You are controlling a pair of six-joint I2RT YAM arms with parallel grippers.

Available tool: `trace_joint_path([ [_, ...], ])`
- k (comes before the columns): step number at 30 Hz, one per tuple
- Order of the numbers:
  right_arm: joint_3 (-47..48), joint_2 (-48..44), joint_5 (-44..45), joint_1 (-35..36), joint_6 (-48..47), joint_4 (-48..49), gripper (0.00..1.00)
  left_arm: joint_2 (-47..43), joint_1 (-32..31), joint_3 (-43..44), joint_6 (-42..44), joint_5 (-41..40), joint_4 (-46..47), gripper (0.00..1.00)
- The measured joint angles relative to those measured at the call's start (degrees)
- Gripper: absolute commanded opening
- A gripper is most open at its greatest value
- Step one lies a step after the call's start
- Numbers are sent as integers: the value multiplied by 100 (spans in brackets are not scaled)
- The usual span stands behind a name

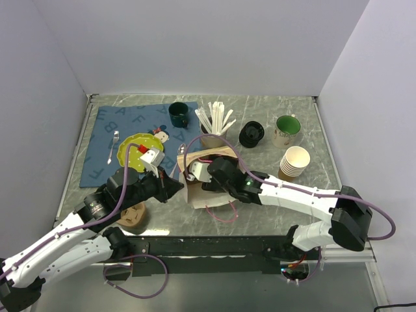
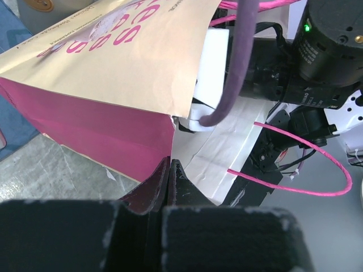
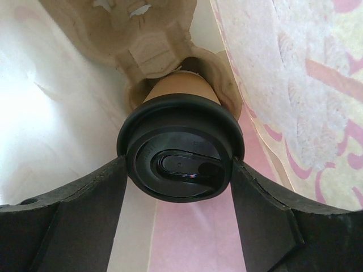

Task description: Pack the takeout coffee

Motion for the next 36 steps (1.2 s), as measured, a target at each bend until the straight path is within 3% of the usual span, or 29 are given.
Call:
trace_joint_path([
  [36, -79, 323, -94, -245, 306, 417, 67, -52, 9, -63, 0, -66, 83, 1],
])
